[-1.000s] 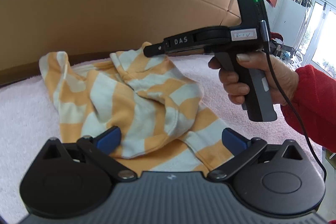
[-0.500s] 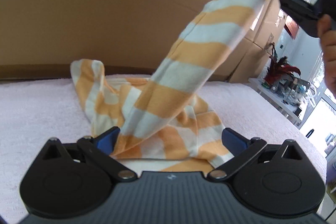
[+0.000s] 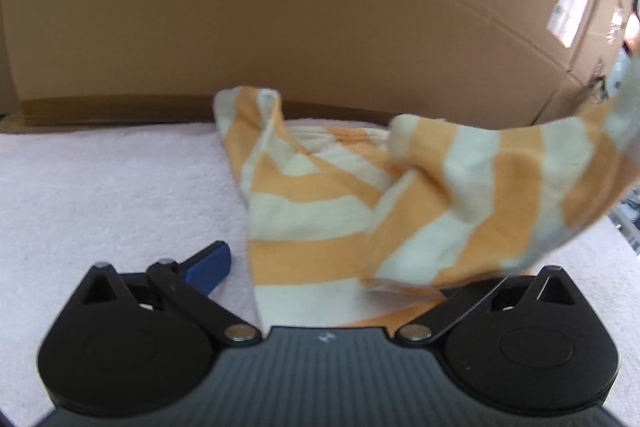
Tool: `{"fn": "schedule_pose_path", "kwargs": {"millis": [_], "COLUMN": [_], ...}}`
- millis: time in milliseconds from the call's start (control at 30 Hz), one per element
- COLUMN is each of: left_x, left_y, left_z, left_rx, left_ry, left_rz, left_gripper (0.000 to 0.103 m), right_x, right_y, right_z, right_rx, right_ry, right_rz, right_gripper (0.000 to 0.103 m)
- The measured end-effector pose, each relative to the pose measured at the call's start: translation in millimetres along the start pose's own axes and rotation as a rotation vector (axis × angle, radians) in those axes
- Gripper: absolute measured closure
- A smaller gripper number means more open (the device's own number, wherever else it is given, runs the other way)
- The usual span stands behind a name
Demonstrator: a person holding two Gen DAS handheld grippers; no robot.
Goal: Fold clothes
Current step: 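Lift the held sleeve up high with the right gripper, then swing the held sleeve across the shirt body with the right gripper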
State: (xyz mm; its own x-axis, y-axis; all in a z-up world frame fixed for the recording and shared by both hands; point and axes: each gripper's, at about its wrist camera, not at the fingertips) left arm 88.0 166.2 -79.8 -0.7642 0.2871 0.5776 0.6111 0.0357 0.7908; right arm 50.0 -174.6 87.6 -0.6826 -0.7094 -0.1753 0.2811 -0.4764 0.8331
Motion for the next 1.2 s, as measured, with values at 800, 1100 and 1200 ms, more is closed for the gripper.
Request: {"fn": "schedule_pose_path", "kwargs": {"millis": [800, 1100, 1200], "left_x": [122.5, 46.3, 47.4], "left_y": [-47.2, -15.0, -7.2], "left_z": [-117.3, -117.2, -107.7], "left_rx": [-0.440, -0.466, -0.483], "left_ry": [-0.447, -0.255, -0.217], "left_rz": [-0.109, -0.041, -0.083], "left_gripper": [0.005, 0.008, 0.007], "right_x": [-4.4, 24.5, 36.1], "right_y": [-28.0, -23.3, -22.9], "right_z": [7.6, 12.2, 14.3], "right_rx": [-0.002, -0.006, 0.008], "right_ry": [-0.053, -0.007, -0.001], "right_rz": [0.021, -0.018, -0.036], "right_gripper": [0.095, 0.095, 0.095]}}
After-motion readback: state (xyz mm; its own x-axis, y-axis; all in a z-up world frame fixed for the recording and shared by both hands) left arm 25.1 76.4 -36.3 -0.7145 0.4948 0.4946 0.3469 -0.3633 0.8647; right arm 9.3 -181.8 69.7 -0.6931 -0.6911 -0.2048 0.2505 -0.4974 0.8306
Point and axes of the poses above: each gripper's, at about its wrist camera, not at the fingertips, and x roughly against the way its jaws point, z to its left, y to its top, and after that the axes turned 4 degrees about -x, right-handed
